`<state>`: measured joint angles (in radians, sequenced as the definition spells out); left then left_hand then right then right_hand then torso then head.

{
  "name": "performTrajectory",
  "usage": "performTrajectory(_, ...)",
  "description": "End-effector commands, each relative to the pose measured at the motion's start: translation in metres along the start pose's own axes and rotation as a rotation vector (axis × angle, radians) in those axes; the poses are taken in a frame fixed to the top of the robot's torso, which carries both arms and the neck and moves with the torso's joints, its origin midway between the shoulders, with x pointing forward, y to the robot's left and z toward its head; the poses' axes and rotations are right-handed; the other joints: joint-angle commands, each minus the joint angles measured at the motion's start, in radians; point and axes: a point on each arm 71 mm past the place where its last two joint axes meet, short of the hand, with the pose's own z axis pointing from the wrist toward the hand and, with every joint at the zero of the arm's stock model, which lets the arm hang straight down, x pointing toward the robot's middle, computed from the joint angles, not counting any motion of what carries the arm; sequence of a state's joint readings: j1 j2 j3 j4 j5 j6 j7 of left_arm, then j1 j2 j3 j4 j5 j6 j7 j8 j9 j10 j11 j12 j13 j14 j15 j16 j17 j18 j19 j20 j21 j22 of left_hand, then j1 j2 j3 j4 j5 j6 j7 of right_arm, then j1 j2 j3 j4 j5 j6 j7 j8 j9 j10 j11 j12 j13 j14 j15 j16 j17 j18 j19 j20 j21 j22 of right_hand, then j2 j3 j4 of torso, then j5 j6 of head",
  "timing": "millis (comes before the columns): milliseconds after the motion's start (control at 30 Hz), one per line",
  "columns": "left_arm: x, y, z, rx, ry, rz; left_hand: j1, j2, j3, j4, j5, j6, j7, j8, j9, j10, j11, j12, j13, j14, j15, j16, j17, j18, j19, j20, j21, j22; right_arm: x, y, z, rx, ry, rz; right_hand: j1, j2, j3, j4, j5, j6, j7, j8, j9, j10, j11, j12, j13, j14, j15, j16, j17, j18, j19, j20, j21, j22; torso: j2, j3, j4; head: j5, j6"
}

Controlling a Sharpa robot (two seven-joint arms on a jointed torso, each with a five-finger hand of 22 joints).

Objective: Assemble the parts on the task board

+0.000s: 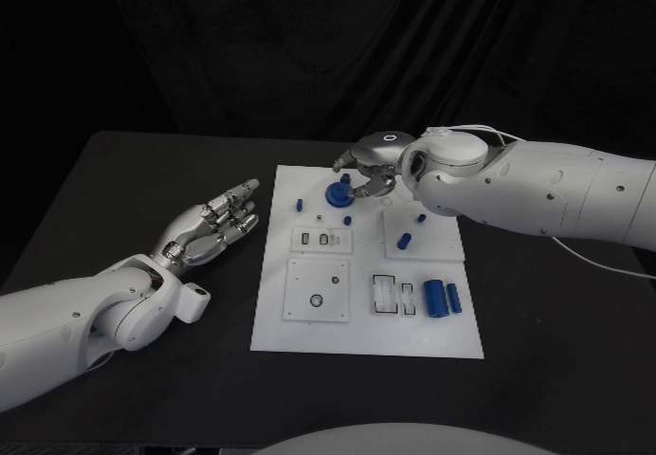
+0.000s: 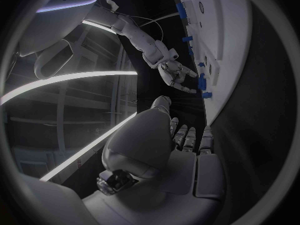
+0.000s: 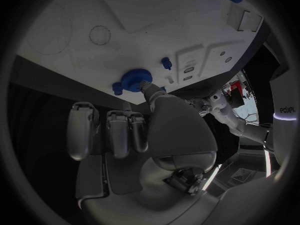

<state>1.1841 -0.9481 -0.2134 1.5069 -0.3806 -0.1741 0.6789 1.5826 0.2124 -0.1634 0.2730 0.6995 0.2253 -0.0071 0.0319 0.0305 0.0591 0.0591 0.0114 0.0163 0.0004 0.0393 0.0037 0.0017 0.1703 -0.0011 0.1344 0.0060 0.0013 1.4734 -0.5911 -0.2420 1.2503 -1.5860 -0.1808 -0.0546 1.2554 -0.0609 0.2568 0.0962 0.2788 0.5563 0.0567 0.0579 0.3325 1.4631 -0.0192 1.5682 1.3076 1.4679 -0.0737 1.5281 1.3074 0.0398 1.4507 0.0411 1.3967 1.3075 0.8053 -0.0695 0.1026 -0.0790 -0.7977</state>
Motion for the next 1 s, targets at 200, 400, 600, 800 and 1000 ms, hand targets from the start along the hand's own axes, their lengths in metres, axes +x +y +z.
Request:
performTrajectory(200, 0.0, -0.012, -0.001, 0.161, 0.005, -0.011, -0.005, -0.008, 0.007, -0.001, -0.006, -0.001, 0.003, -0.001, -0.001, 0.001, 0.003, 0.002, -0.001, 0.0, 0.008, -0.004, -0.002, -0.006, 0.001, 0.006, -0.006, -0.001, -0.002, -0.005, -0.007, 0.002, -0.05, 0.002, 0.002, 0.003, 0.003, -0.01, 0.004, 0.008, 0.0, 0.002, -0.005, 0.108, -0.003, 0.003, 0.263, 0.072, 0.0, -0.009, 0.194, 0.012, -0.01, 0.0, -0.011, 0.171, 0.0, -0.0016, 0.0017, 0.004, 0.0)
performTrajectory(400, -0.001, -0.013, -0.004, 0.16, 0.0, -0.008, -0.005, -0.008, 0.008, -0.002, -0.006, 0.001, 0.004, -0.001, 0.0, 0.002, 0.003, 0.002, 0.0, 0.0, 0.008, -0.004, -0.002, -0.006, 0.001, 0.006, -0.006, -0.001, -0.014, -0.019, -0.029, 0.017, -0.122, 0.01, -0.008, 0.003, -0.003, -0.003, 0.004, 0.115, 0.01, 0.026, 0.01, 0.108, 0.002, 0.003, 0.263, 0.079, 0.001, 0.001, 0.208, 0.006, 0.006, 0.0, 0.005, 0.181, 0.0, -0.0008, 0.0021, 0.005, 0.005)
performTrajectory(600, -0.002, -0.013, -0.005, 0.158, -0.004, -0.006, -0.005, -0.009, 0.009, -0.002, -0.002, 0.002, 0.004, -0.001, 0.0, 0.003, 0.003, 0.003, 0.0, 0.0, 0.008, -0.004, -0.002, -0.006, 0.001, 0.006, -0.006, -0.001, -0.024, -0.045, -0.067, 0.074, -0.148, 0.017, -0.018, -0.007, -0.015, 0.017, 0.004, 0.179, 0.013, 0.046, 0.009, 0.108, 0.004, 0.003, 0.263, 0.091, 0.003, 0.02, 0.233, -0.002, 0.03, 0.002, 0.034, 0.198, 0.0, -0.0008, 0.0018, 0.002, 0.004)
performTrajectory(800, -0.002, -0.013, -0.005, 0.159, -0.003, -0.007, -0.005, -0.01, 0.01, -0.001, 0.001, 0.003, 0.004, 0.0, 0.0, 0.003, 0.002, 0.003, 0.0, 0.0, 0.008, -0.004, -0.002, -0.006, 0.001, 0.006, -0.006, -0.001, -0.018, -0.074, -0.1, 0.141, -0.11, 0.023, -0.029, -0.016, -0.025, 0.033, 0.003, 0.181, 0.009, 0.043, 0.006, 0.108, 0.002, 0.003, 0.263, 0.095, 0.002, 0.028, 0.243, -0.004, 0.037, 0.001, 0.044, 0.204, -0.003, 0.0004, -0.0072, 0.009, 0.006)
performTrajectory(1000, 0.001, -0.013, -0.003, 0.162, 0.003, -0.011, -0.006, -0.01, 0.011, -0.001, 0.002, 0.002, 0.005, 0.0, 0.0, 0.002, 0.002, 0.002, 0.0, 0.0, 0.008, -0.004, -0.002, -0.006, 0.001, 0.006, -0.006, -0.001, -0.005, -0.097, -0.123, 0.183, -0.091, 0.013, -0.037, -0.024, -0.032, 0.051, 0.004, 0.184, 0.005, 0.041, 0.004, 0.108, 0.0, 0.003, 0.263, 0.097, 0.0, 0.032, 0.249, -0.007, 0.043, 0.0, 0.054, 0.209, -0.004, -0.0001, -0.0102, 0.017, 0.002)
